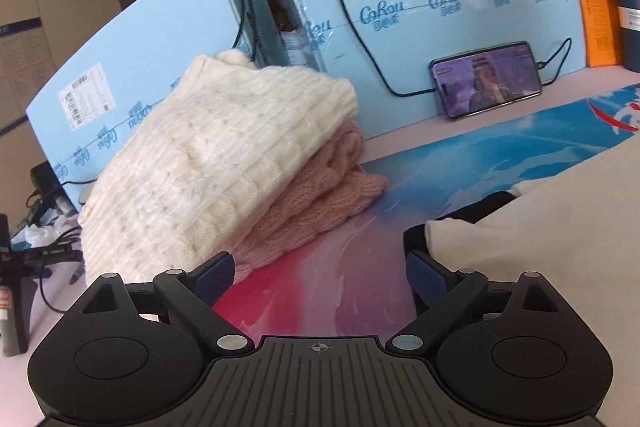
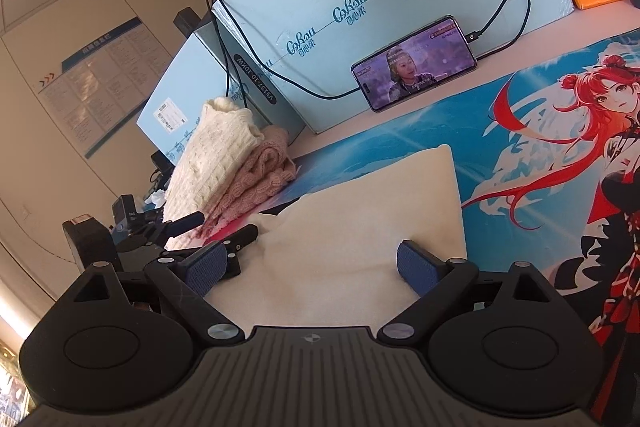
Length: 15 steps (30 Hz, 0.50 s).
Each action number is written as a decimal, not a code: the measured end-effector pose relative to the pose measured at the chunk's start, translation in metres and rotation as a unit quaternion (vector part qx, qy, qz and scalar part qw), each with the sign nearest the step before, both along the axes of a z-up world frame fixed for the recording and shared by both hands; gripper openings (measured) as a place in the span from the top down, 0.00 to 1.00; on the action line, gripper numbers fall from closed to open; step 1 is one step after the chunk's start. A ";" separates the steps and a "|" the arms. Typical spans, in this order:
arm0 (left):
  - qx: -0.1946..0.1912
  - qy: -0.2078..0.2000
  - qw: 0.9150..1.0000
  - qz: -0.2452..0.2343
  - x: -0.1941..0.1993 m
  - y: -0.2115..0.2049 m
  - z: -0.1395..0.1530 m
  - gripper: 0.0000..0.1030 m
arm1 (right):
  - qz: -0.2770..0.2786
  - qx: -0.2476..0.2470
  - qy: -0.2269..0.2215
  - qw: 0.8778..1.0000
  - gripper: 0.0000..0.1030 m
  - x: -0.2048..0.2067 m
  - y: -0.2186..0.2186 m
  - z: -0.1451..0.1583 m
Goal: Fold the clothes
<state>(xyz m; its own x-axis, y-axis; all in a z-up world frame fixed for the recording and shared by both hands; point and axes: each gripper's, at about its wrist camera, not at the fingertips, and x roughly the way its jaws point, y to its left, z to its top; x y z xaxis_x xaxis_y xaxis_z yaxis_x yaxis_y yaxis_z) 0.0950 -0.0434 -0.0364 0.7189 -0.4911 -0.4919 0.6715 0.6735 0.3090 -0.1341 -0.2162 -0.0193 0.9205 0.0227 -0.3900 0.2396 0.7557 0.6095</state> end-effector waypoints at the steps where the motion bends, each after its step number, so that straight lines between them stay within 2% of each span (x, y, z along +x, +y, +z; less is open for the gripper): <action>1: -0.012 0.000 1.000 0.004 0.001 0.004 0.003 0.08 | 0.000 -0.002 0.001 1.000 0.10 0.000 0.000 0.000; 6: -0.071 -0.011 0.997 0.003 -0.007 0.019 0.019 0.08 | -0.001 0.003 0.001 1.000 0.10 0.000 -0.001 -0.001; 11: -0.103 -0.019 0.994 -0.018 -0.037 0.028 0.032 0.08 | 0.001 0.011 0.005 1.000 0.09 0.002 -0.003 -0.003; 13: -0.136 -0.003 0.991 -0.019 -0.052 0.042 0.036 0.08 | 0.000 0.019 0.007 1.000 0.08 0.003 -0.005 -0.005; 15: -0.179 0.025 0.983 -0.016 -0.067 0.061 0.037 0.08 | 0.001 0.022 0.005 1.000 0.06 0.002 -0.005 -0.005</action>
